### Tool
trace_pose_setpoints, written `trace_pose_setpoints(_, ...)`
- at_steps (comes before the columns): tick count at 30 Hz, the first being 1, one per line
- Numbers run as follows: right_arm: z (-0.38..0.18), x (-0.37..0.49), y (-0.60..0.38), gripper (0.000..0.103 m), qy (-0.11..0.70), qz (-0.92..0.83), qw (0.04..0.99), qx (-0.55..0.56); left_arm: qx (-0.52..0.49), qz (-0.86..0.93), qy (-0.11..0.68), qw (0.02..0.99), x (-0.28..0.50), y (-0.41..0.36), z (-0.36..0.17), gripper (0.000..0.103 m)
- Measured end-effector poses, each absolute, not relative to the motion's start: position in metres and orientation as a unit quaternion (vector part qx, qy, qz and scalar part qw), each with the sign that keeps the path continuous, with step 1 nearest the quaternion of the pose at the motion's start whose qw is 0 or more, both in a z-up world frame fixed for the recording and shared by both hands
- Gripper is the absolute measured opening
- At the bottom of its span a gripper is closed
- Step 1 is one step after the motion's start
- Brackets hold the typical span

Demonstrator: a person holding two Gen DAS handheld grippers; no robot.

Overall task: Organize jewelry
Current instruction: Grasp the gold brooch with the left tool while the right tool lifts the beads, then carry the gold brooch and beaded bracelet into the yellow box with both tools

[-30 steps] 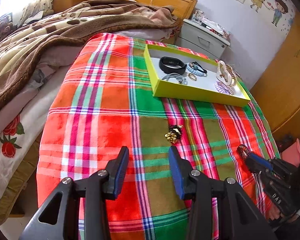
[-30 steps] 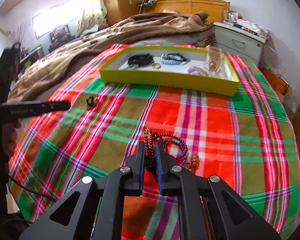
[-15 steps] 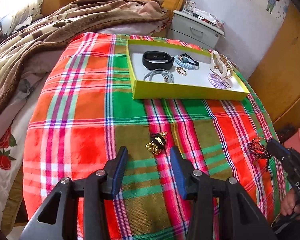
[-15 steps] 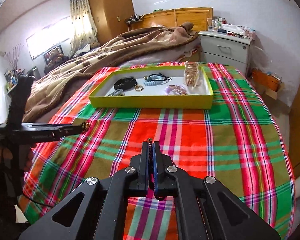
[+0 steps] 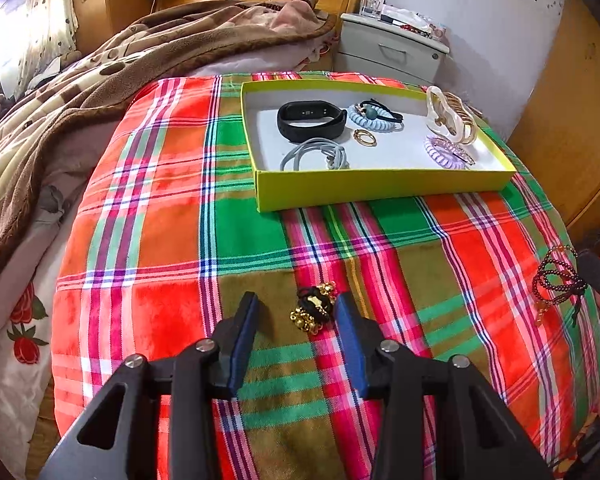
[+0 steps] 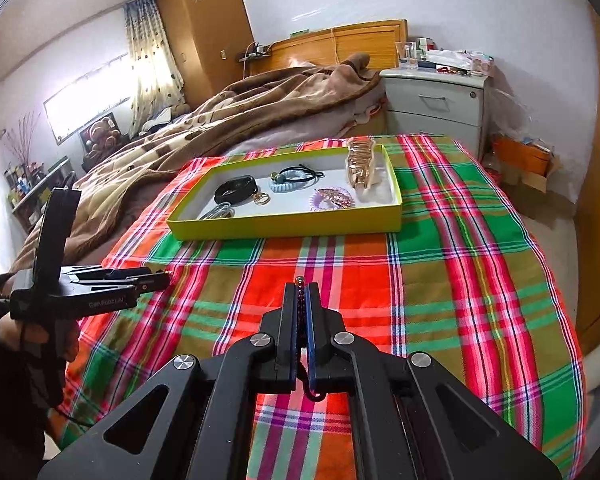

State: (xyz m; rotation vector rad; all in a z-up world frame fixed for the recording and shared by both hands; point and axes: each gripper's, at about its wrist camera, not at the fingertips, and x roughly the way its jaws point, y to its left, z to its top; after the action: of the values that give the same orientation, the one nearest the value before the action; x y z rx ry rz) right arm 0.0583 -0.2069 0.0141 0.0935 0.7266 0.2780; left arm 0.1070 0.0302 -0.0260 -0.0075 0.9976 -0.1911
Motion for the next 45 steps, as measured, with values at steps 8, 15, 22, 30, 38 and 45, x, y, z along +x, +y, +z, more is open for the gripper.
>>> trace_pose_setpoints(8, 0.013, 0.062, -0.207, 0.003, 0.354, 0.134, 0.924, 0.049, 0.009, -0.091, 0.472, 0.877, 0.106, 0.029, -0.026, 0.02)
trace_pose_setpoints(15, 0.018, 0.065, -0.208, 0.003, 0.349, 0.131, 0.926, 0.049, 0.0, -0.094, 0.475, 0.875, 0.107, 0.031, -0.024, 0.019)
trace_pose_setpoints(22, 0.026, 0.069, -0.206, 0.003, 0.341, 0.135, 0.929, 0.047, -0.009, -0.102, 0.463, 0.88, 0.107, 0.032, -0.011, 0.019)
trace_pose_setpoints(30, 0.041, 0.092, -0.202, 0.003, 0.326, 0.146, 0.933, 0.054, -0.007, -0.12, 0.438, 0.891, 0.12, 0.025, 0.018, 0.019)
trace_pose_setpoints(38, 0.049, 0.128, -0.197, 0.003, 0.323, 0.157, 0.931, 0.069, -0.006, -0.138, 0.421, 0.896, 0.149, 0.011, 0.037, 0.019)
trace_pose_setpoints(45, 0.047, 0.167, -0.194, 0.003, 0.334, 0.169, 0.923, 0.088, -0.016, -0.142, 0.422, 0.895, 0.175, 0.008, 0.037, 0.019)
